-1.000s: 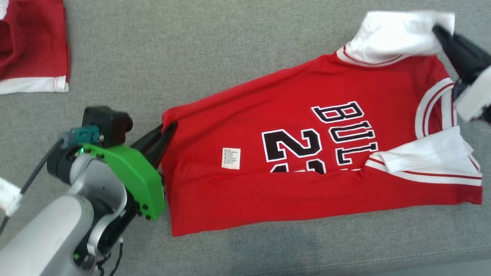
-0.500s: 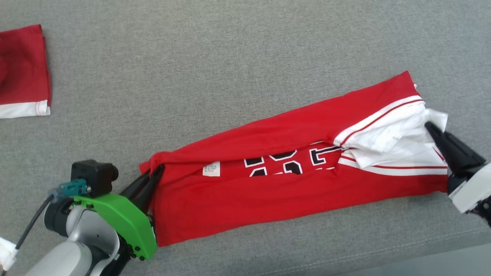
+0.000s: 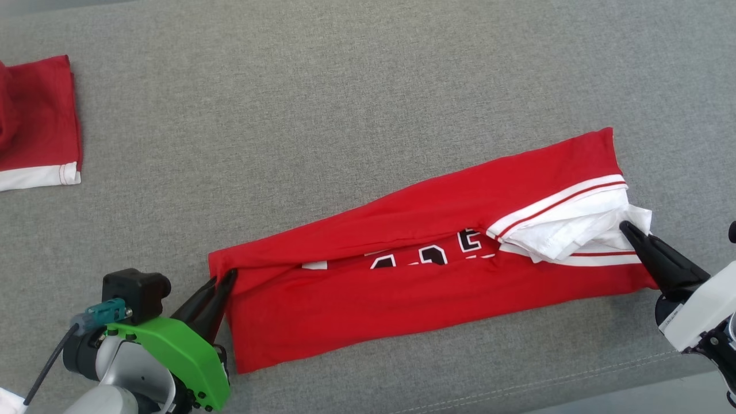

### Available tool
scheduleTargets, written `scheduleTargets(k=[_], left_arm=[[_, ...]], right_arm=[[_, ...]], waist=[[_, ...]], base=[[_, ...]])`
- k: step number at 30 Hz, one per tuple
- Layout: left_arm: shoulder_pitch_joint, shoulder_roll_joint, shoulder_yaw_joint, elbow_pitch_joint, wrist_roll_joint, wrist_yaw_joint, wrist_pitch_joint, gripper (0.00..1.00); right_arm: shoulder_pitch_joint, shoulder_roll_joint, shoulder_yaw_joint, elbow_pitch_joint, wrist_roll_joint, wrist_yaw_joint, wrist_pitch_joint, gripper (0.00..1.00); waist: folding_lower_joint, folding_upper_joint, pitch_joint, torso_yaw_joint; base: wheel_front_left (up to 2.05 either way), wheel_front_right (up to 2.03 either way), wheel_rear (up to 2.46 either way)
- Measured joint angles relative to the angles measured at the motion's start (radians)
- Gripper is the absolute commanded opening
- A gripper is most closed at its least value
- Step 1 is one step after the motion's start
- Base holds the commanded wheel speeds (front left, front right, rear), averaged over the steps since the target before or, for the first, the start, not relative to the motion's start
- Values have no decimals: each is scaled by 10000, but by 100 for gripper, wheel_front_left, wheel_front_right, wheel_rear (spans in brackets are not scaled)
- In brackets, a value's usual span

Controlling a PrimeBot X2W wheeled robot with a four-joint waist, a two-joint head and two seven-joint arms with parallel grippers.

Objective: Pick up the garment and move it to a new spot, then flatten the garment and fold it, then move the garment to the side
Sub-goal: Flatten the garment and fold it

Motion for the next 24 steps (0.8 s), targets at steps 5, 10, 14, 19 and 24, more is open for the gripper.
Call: scheduleTargets(k=[5, 10, 14, 19, 24], left_arm=[[42, -121, -190, 219, -27, -48, 29, 0], [123, -305, -642, 591, 219, -73, 38, 100], [307, -328, -552, 690, 742, 282, -652, 100], [878, -234, -115, 431, 1356, 1256, -1733, 100], [1185, -115, 855, 84, 2080, 2468, -3340, 100]], right_arm=[[5, 54, 75, 316, -410, 0, 355, 0], [-284, 100, 314, 930, -980, -2, 798, 100], [-316, -33, -128, 744, -932, -2, 1189, 100], [-596, -449, -813, 401, -1097, -2, 2098, 100], [-1568, -278, -1055, 951, -1829, -2, 3601, 100]], waist=[[0, 0, 5, -46], [0, 0, -26, -64], [0, 0, -127, -28], [0, 0, -234, -91], [0, 0, -156, 65]], base=[[0, 0, 0], [0, 0, 0], [0, 0, 0], [0, 0, 0], [0, 0, 0]])
